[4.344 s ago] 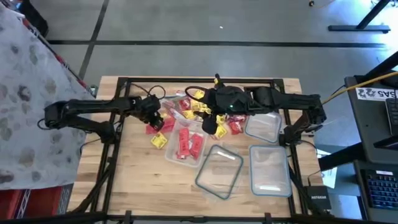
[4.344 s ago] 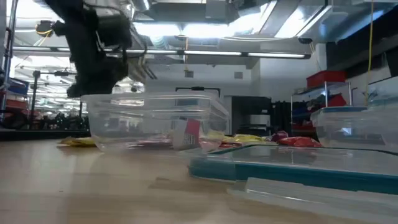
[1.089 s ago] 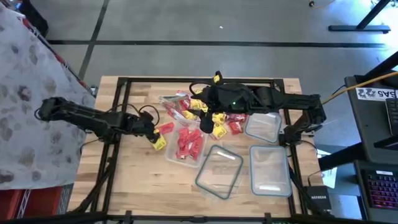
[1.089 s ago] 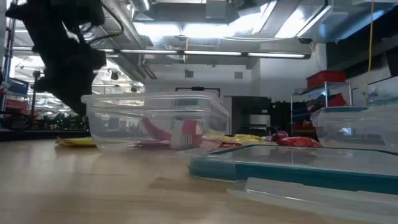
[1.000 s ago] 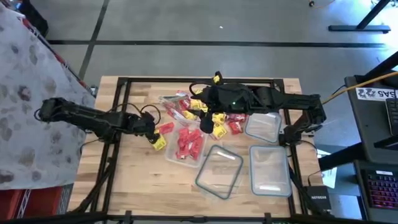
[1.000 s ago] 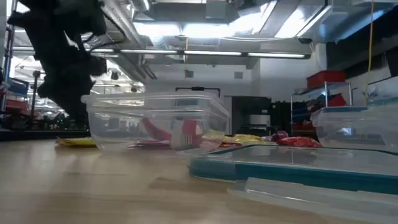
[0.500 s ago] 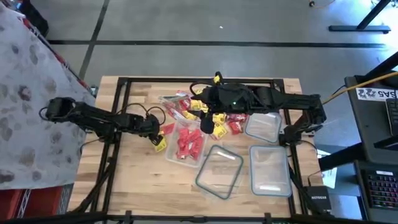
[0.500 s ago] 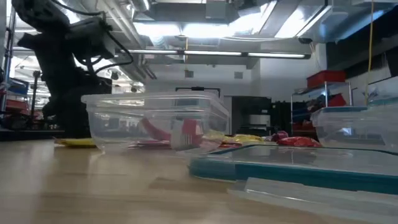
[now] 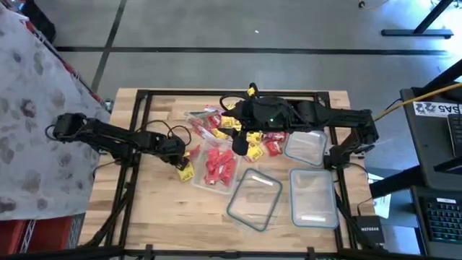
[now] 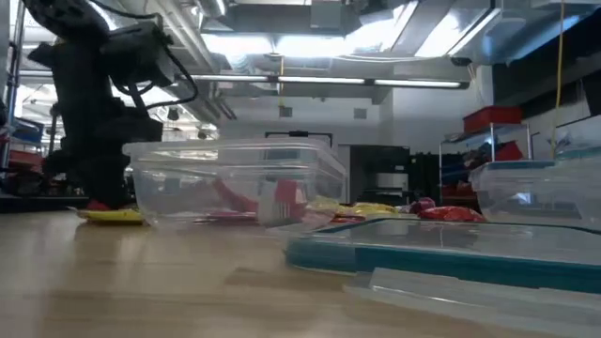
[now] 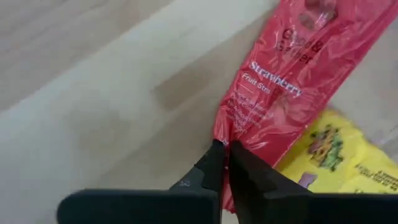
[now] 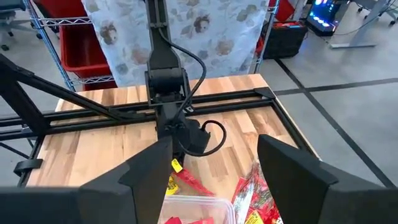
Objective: Sort candy
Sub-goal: Put the red candy strip into the rectangular transparent bin
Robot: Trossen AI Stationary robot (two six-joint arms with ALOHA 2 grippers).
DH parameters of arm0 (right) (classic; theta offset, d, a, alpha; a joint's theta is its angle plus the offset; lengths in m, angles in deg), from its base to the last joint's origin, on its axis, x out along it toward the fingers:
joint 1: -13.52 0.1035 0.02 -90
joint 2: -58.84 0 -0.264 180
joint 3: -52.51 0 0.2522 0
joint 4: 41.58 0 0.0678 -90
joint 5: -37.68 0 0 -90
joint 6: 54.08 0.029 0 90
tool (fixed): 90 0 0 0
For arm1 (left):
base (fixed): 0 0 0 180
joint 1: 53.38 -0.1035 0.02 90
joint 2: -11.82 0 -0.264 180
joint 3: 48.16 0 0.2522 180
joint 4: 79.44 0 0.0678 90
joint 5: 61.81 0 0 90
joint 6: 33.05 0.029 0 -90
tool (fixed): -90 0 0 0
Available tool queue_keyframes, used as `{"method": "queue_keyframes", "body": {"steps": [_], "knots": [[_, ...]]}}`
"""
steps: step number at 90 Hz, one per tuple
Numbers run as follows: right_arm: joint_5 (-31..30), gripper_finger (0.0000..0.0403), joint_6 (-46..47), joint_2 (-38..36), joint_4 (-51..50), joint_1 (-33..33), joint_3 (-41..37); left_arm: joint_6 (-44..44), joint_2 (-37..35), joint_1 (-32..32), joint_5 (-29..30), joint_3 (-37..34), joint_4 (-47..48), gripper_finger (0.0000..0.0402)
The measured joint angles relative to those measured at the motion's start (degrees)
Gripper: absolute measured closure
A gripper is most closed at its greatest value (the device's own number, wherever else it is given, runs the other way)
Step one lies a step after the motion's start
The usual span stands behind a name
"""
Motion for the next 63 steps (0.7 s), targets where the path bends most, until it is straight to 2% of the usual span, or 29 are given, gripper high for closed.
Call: {"method": "queue_keyframes", "body": {"steps": [10,19,35,50,63], "knots": [[0.0,0.0178,0.0,0.0,0.0,0.0,0.0,-1.4,-4.4,1.0,-0.6,3.9,2.6,0.0401],[0.0,0.0178,0.0,0.0,0.0,0.0,0.0,-3.0,-8.1,4.7,-2.1,7.4,3.1,0.0401],[-0.1,0.0178,0.0,0.0,-0.1,0.0,0.0,-10.9,-10.4,13.1,4.2,12.1,1.0,0.0401],[-0.1,0.0178,0.0,0.0,-0.1,0.0,0.0,-14.8,-9.2,18.3,8.9,13.2,-10.6,0.0401],[-0.2,0.0178,0.0,0.0,0.0,-0.1,0.0,-14.9,-7.9,20.0,14.2,13.2,-23.3,0.0401]]}}
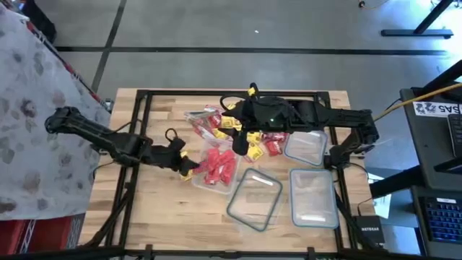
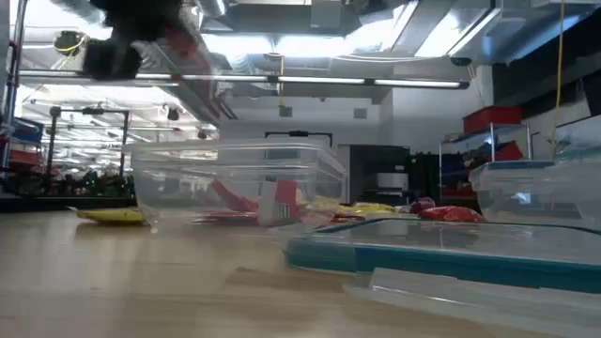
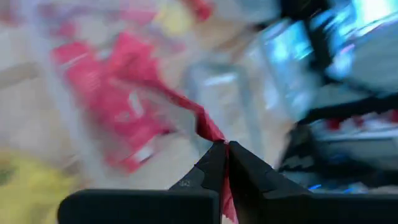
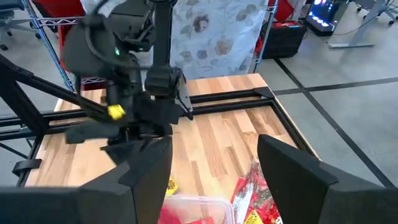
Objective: Sort candy
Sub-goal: Put the red candy strip into the rectangular transparent bin
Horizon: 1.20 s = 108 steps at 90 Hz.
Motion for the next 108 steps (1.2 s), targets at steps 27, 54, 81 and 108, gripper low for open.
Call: {"method": "queue_keyframes", "body": {"steps": [27,54,81,108], "knots": [[-0.8,0.0178,0.0,0.0,0.1,0.0,0.0,2.9,5.1,-1.1,5.4,0.0,-3.3,0.0401],[-0.8,0.0178,0.5,0.0,0.0,0.0,0.0,-12.2,18.4,-1.1,2.9,0.0,-1.9,0.0382],[0.7,0.0178,1.2,0.0,-1.5,0.0,0.0,-12.4,18.0,-1.3,3.0,0.0,-5.5,0.0294],[14.3,0.0178,12.9,0.8,-27.5,1.6,-4.4,-4.7,7.8,-1.8,4.2,0.0,-4.4,0.0267]]}}
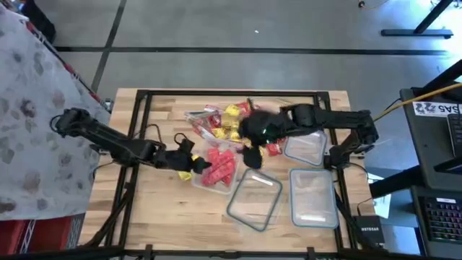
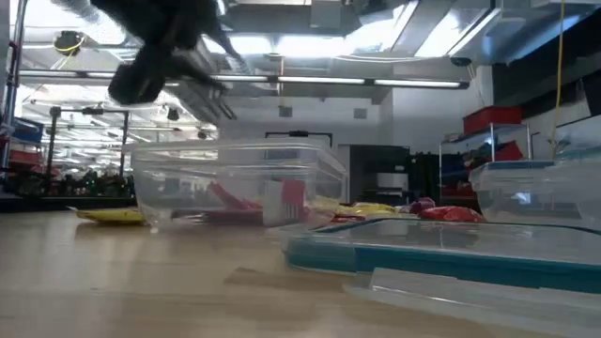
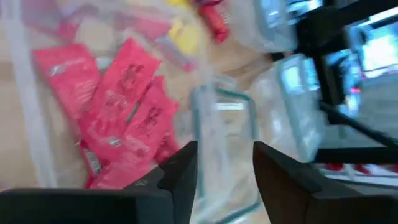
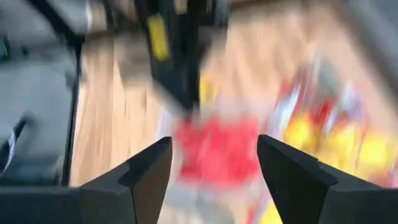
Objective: Sort candy
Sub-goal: Put the red candy strip into the rectangular transparent bin
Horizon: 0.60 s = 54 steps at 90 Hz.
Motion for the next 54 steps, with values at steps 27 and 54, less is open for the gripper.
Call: {"method": "queue_keyframes", "body": {"steps": [27,54], "knots": [[9.5,0.0178,9.2,0.3,10.0,-0.9,-24.6,-3.9,-2.4,-0.3,4.8,-1.0,22.9,0.0278],[8.5,0.0178,13.9,1.7,20.2,-3.7,-35.7,-10.5,1.2,-0.3,0.2,-6.3,16.3,0.0279]]}}
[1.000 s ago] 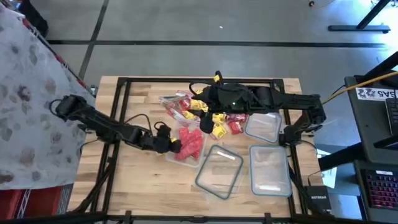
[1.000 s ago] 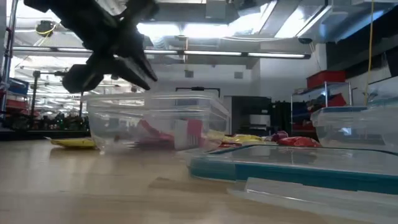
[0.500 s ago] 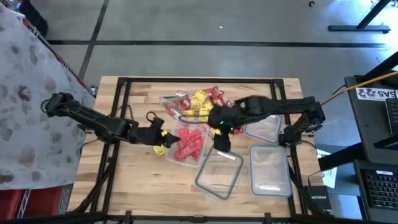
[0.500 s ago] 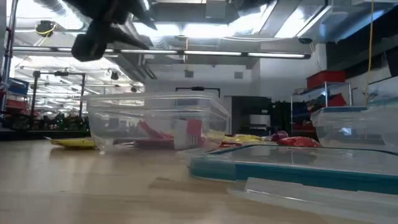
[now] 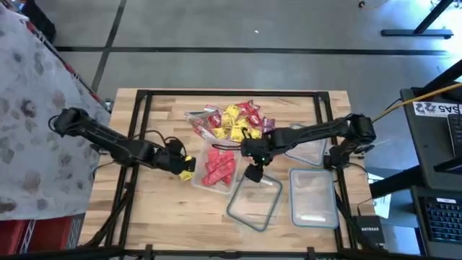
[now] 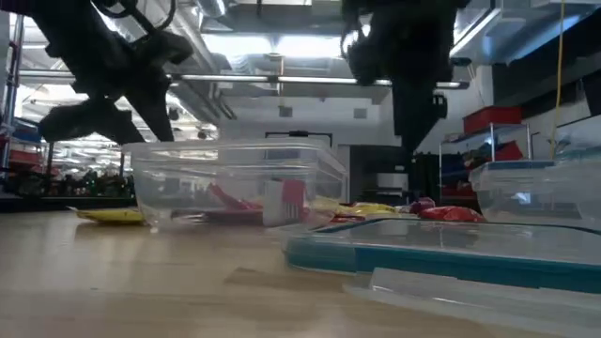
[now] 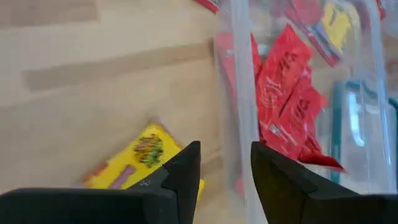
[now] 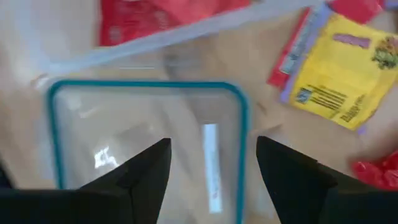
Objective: Sort candy
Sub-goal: Put the red candy strip into the rectangular transparent bin
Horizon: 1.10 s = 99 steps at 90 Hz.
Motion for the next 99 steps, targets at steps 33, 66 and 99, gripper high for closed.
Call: {"method": "queue_keyframes", "body": {"steps": [33,66,99], "knots": [[5.5,0.0178,-0.4,10.9,12.5,-2.4,2.6,-1.3,0.2,3.5,-0.3,0.0,-3.9,0.0279],[4.6,0.0178,-8.7,20.2,15.5,-2.6,19.5,-15.0,0.2,15.3,-0.6,0.0,-1.1,0.0279],[-3.8,0.0178,-18.6,21.9,-3.0,-2.8,26.8,-21.9,-0.7,19.9,1.3,0.0,-2.1,0.0279]]}}
